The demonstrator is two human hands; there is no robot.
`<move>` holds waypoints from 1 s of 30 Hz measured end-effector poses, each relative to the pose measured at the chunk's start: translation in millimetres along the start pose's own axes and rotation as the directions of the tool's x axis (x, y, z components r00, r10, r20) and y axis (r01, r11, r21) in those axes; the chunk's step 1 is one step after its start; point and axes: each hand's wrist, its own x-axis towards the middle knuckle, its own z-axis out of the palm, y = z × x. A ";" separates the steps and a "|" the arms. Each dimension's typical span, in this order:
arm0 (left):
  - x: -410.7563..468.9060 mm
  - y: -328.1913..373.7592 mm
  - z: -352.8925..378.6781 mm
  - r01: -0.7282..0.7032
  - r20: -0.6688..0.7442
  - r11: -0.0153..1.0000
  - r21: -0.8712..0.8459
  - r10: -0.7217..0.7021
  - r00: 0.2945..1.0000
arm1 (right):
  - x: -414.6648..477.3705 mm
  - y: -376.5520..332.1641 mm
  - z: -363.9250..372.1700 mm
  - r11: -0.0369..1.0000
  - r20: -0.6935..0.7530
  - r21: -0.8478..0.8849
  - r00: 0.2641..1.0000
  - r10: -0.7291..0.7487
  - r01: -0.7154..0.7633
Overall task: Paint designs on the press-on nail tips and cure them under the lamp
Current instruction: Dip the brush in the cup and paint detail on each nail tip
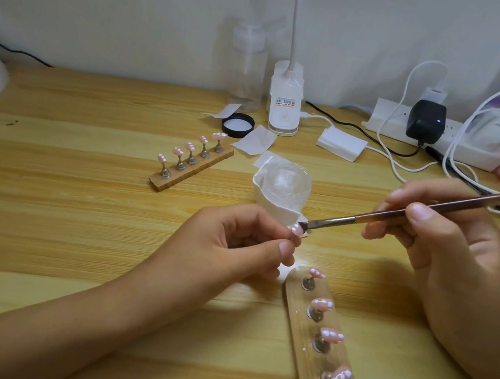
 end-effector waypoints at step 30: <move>1.2 -0.8 -0.9 -0.020 0.021 0.998 0.055 0.019 1.000 | 3.4 -2.4 7.8 0.979 0.060 0.124 0.986 0.155 -0.161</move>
